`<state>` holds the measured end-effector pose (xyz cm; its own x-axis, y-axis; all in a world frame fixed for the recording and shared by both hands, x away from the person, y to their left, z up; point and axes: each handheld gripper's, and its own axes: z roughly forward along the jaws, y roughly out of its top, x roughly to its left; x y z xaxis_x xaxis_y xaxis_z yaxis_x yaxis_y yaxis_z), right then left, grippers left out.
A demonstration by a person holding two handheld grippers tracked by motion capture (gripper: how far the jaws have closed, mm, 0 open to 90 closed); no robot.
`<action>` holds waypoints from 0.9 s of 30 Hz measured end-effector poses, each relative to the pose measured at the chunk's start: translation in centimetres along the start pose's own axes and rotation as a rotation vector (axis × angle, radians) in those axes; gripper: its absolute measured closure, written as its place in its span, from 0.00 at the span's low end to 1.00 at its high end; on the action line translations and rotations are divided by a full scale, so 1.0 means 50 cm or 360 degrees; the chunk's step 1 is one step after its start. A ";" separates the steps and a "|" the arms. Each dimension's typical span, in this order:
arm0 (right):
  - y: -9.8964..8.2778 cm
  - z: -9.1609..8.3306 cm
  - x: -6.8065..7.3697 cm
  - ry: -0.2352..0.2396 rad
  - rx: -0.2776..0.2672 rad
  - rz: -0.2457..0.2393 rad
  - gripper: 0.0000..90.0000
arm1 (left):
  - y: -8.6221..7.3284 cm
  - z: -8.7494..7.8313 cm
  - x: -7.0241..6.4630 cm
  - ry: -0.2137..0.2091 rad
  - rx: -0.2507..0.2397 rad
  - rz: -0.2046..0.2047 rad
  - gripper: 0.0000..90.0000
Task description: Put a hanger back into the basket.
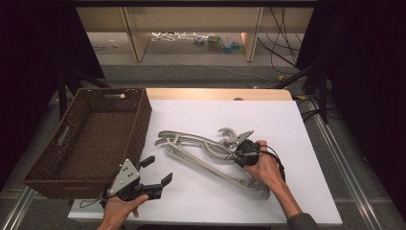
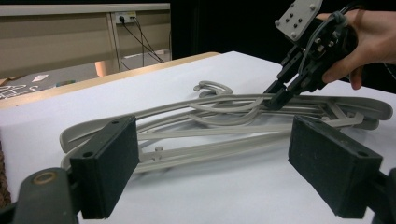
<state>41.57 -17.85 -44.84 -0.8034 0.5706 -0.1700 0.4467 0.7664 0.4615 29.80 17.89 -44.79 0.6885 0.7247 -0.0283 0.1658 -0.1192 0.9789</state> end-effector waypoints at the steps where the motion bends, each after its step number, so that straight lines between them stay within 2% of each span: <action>1: 0.001 -0.002 0.002 -0.0009 0.0008 0.0017 0.86 | 0.000 0.000 0.001 -0.0001 -0.0006 -0.0003 0.18; 6: 0.014 -0.017 0.004 -0.0081 -0.0026 -0.0037 0.87 | -0.001 0.000 0.006 0.0003 -0.0002 -0.0011 0.18; 7: 0.016 -0.023 0.005 -0.0096 -0.0020 -0.0017 0.88 | -0.002 0.000 0.007 -0.0002 -0.0003 -0.0015 0.18; 10: 0.019 -0.033 0.000 -0.0107 -0.0099 0.0010 0.89 | -0.001 -0.003 0.006 0.0007 0.0002 -0.0020 0.18; 12: 0.021 -0.042 0.001 -0.0119 -0.0152 0.0025 0.90 | -0.001 -0.003 0.008 0.0009 -0.0002 0.0000 0.18; 13: 0.023 -0.047 0.000 -0.0138 -0.0180 0.0023 0.90 | -0.001 -0.004 0.008 0.0010 0.0001 -0.0001 0.18; 14: 0.025 -0.050 -0.001 -0.0125 -0.0199 0.0011 0.91 | -0.001 -0.005 0.009 0.0011 0.0000 0.0002 0.18; 16: 0.029 -0.065 -0.001 -0.0162 -0.0256 0.0011 0.91 | -0.001 -0.007 0.008 0.0015 0.0000 -0.0003 0.18; 18: 0.036 -0.078 0.001 -0.0181 -0.0290 -0.0015 0.91 | 0.000 -0.009 0.012 0.0022 -0.0003 0.0019 0.18; 20: 0.041 -0.089 0.005 -0.0194 -0.0333 -0.0027 0.91 | -0.002 -0.011 0.011 0.0030 0.0001 -0.0005 0.18; 21: 0.045 -0.096 0.008 -0.0217 -0.0347 -0.0032 0.91 | -0.002 -0.011 0.012 0.0024 -0.0008 0.0005 0.18; 22: 0.047 -0.099 0.008 -0.0232 -0.0367 -0.0064 0.91 | 0.000 -0.013 0.012 0.0033 -0.0010 0.0000 0.18; 23: 0.049 -0.104 0.008 -0.0224 -0.0396 -0.0084 0.91 | 0.001 -0.013 0.013 0.0033 -0.0012 0.0017 0.18; 24: 0.050 -0.108 0.011 -0.0222 -0.0403 -0.0071 0.91 | 0.001 -0.013 0.015 0.0034 -0.0014 0.0028 0.18; 25: 0.051 -0.113 0.009 -0.0227 -0.0418 -0.0096 0.91 | 0.000 -0.013 0.013 0.0036 -0.0010 0.0012 0.18; 27: 0.053 -0.126 0.012 -0.0233 -0.0442 -0.0123 0.91 | 0.000 -0.014 0.014 0.0035 -0.0002 0.0037 0.18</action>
<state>39.81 -17.33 -38.24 -0.7565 0.5657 -0.3282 0.2457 0.7108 0.6591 29.79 18.88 -44.65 0.6765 0.7364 -0.0011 0.1488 -0.1352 0.9796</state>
